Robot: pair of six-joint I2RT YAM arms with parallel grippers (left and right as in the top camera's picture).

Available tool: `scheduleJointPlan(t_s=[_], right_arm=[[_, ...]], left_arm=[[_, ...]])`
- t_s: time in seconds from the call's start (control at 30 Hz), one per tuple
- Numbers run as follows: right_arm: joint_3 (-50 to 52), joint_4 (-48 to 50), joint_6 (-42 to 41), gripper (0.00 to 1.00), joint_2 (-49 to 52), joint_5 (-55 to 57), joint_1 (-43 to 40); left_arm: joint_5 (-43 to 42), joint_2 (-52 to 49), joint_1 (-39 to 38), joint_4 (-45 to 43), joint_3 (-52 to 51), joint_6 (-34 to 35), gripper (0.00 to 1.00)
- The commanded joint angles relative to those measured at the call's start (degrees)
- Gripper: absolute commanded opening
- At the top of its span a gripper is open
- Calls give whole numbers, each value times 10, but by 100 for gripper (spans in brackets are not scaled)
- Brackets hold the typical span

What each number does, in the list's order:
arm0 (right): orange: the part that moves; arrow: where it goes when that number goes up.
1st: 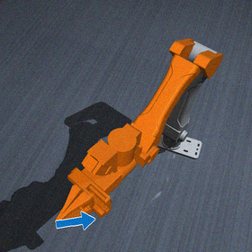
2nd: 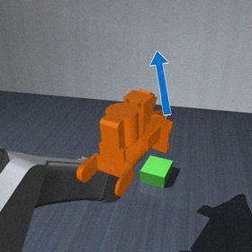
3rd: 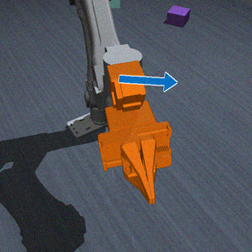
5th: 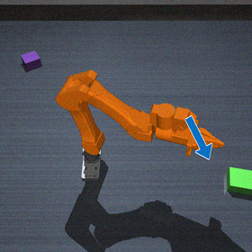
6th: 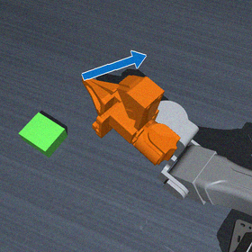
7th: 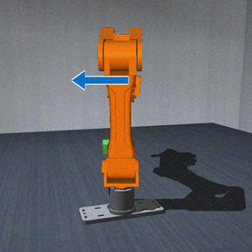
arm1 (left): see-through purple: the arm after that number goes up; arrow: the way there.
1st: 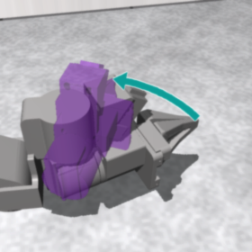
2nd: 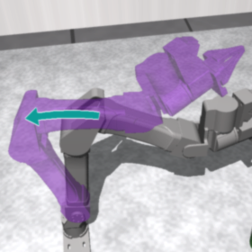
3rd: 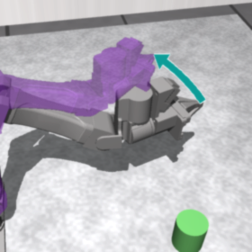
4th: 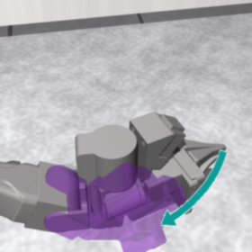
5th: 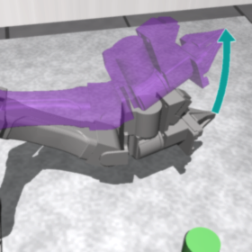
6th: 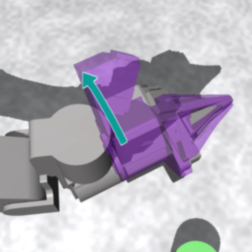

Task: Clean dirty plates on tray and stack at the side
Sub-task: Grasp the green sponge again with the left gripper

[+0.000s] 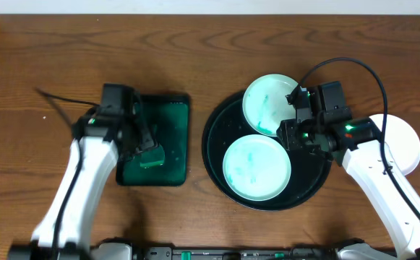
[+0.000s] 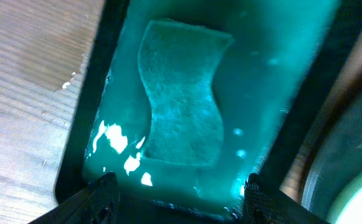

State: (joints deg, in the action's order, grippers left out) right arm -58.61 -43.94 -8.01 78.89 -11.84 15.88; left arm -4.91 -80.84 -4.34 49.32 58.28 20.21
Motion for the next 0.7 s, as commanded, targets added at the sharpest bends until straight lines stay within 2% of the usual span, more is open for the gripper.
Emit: scheduleJointPlan(t_s=[0.0, 0.2, 0.27, 0.3, 0.33, 0.4, 0.5, 0.53, 0.57, 0.6, 0.67], right_arm=[[-7, -2, 8, 41, -5, -9, 0], [-7, -12, 7, 39, -5, -13, 0], [-6, -14, -10, 35, -5, -12, 0], [-6, -15, -17, 34, -5, -10, 0], [-6, -15, -25, 34, -5, -2, 0], [-6, -15, -38, 32, -5, 24, -1], [-6, -22, -69, 30, -5, 72, -5], [-6, -23, -74, 29, -5, 73, -7], [-6, -24, -74, 29, -5, 72, -10], [-6, -24, -74, 29, -5, 71, -13], [-6, -23, -74, 29, -5, 73, -16]], left_arm=[[19, -110, 0, -33, 0, -22, 66], [19, -221, 0, -100, 0, -22, 66], [19, -241, 0, -122, 0, -22, 57], [19, -246, 0, -127, 0, -22, 45], [19, -247, 0, -128, 0, -22, 25], [19, -242, 0, -121, 4, -22, 7], [19, -215, 0, -87, 24, -22, 8], [19, -208, 0, -82, 27, -22, 15], [18, -196, 0, -75, 30, -22, 36], [14, -184, 0, -69, 30, -22, 50], [13, -167, 0, -59, 30, -22, 61]])
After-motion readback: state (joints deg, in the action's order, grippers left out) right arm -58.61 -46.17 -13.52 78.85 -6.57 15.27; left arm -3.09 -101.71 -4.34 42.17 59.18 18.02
